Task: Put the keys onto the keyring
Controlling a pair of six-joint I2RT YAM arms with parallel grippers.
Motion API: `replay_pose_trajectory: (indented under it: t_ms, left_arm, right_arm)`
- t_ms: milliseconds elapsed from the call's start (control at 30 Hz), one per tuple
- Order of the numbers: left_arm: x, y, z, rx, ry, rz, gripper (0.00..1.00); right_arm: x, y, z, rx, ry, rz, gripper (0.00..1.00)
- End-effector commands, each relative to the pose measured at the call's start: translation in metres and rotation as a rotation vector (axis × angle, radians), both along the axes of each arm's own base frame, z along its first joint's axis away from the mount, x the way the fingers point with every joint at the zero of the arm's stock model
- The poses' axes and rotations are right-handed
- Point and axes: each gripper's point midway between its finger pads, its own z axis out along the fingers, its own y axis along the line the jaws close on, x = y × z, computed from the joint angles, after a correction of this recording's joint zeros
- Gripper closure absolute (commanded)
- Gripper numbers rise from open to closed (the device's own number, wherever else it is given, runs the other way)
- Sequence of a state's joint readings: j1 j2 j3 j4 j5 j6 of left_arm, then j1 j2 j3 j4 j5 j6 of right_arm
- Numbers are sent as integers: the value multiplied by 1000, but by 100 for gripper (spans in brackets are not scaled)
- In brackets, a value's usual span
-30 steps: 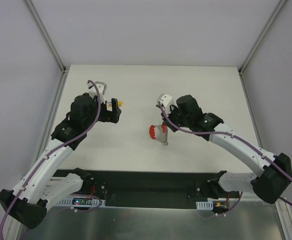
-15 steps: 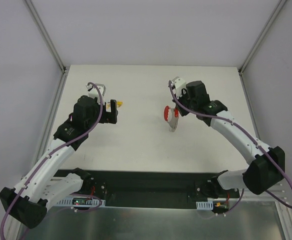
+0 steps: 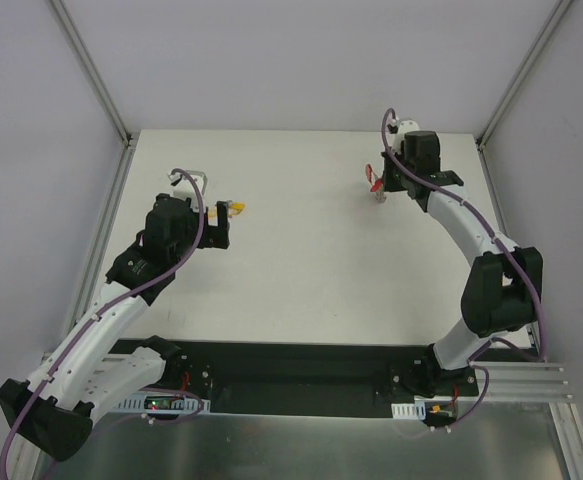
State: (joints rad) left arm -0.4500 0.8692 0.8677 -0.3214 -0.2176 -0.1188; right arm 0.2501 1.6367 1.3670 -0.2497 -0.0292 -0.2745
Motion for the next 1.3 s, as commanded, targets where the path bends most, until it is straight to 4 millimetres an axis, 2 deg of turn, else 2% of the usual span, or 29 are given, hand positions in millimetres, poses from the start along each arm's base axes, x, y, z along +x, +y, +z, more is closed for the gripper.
replay_pose_trajectory:
  t_ms: [0,67,100,167,200,367,467,500,567,600,667,700,800,833,867,900,933,1000,1033,1067,1133,1167,1267]
  left_arm:
    - [2,4,7,1,-37,11,1]
    - [1,2,7,-1,-38,2,1]
    - [1,2,8,-3,-40,0,1]
    - [0,2,7,-5,-41,-1,1]
    - [0,2,7,-5,-42,-1,1]
    - [-1,2,9,-12,-50,-4,1]
    - [-1,1,8,-14,-48,-5,1]
    - [-1,2,9,-17,-52,-3,1]
    - [-2,4,11,-18,-60,6,1]
    - [-2,4,12,-18,-63,9,1]
    - [-3,8,16,-22,-79,24,1]
    - [-3,8,17,-22,-81,29,1]
    - [-4,16,24,-25,-110,66,1]
    - [-5,19,26,-26,-119,80,1]
    - [-5,23,30,-30,-133,104,1]
    - [-6,25,34,-34,-142,117,1]
    - [-6,27,38,-42,-154,130,1]
    - [-7,34,47,-63,-185,175,1]
    - [-8,36,50,-72,-194,186,1]
    - [-10,37,54,-86,-207,192,1]
    - [-12,39,59,-99,-223,203,1]
    - [-14,41,63,-109,-238,208,1]
    - [-18,47,71,-123,-271,228,1]
  right_arm:
    - [-6,-13,-28,143,55,-120,99]
    - [-19,-19,-52,148,111,-153,99]
    - [-35,-23,-77,143,171,-168,99]
    - [-47,-26,-92,161,211,-194,99]
    - [-62,-29,-111,157,260,-208,99]
    - [-93,-26,-135,217,351,-242,95]
    - [-106,-27,-141,229,386,-261,83]
    - [-107,-29,-138,235,378,-276,73]
    - [-114,-36,-137,219,372,-313,62]
    - [-112,-39,-123,227,327,-323,51]
    - [-112,-46,-112,215,279,-348,42]
    - [-112,-48,-95,220,228,-347,36]
    - [-115,-67,-69,181,130,-410,27]
    - [-119,-77,-50,161,64,-438,25]
    - [-121,-83,-40,148,31,-454,17]
    - [-125,-89,-31,137,-2,-474,16]
    - [-133,-102,-13,114,-64,-510,12]
    - [-146,-120,4,74,-129,-573,2]
    - [-152,-125,12,57,-160,-578,1]
    - [-163,-132,33,70,-235,-597,4]
    - [-180,-147,48,30,-294,-640,4]
    - [-193,-154,64,26,-354,-651,4]
    - [-221,-173,80,-21,-427,-706,4]
